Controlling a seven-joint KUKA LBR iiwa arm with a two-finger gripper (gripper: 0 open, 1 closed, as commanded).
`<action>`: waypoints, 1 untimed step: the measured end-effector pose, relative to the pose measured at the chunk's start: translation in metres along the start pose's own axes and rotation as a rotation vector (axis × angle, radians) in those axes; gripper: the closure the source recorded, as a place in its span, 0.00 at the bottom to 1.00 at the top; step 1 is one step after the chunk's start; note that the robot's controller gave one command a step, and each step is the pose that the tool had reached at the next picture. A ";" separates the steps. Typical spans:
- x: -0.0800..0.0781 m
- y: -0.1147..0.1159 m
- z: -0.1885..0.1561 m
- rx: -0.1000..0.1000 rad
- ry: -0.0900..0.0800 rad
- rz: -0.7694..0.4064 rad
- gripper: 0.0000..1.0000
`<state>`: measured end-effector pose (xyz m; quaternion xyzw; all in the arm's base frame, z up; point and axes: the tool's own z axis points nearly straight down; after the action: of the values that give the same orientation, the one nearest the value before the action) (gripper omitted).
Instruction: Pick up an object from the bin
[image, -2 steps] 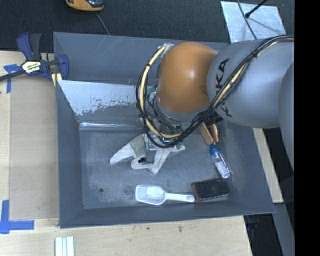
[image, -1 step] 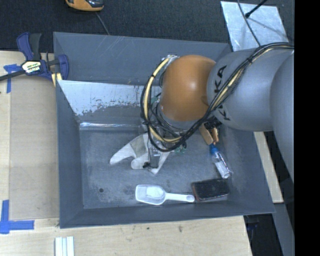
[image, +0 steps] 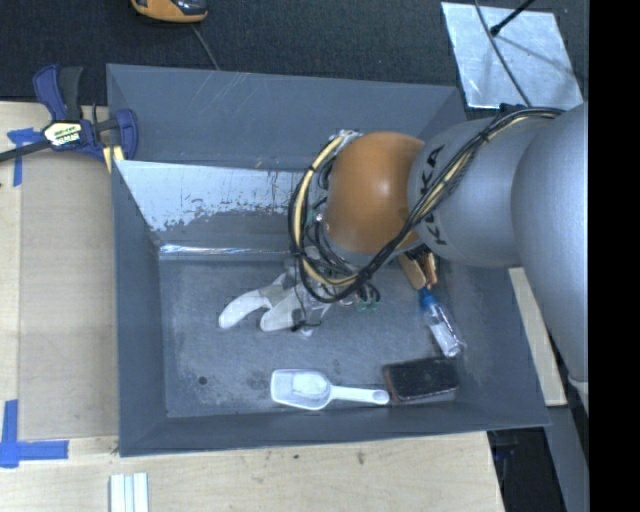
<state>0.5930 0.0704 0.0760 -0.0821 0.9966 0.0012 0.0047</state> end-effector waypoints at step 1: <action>0.000 0.000 0.000 0.000 0.000 0.000 1.00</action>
Offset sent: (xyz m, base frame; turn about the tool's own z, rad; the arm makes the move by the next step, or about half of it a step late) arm -0.0170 -0.0066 0.1233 0.0510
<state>0.5930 0.0704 0.0760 -0.0822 0.9966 0.0012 0.0047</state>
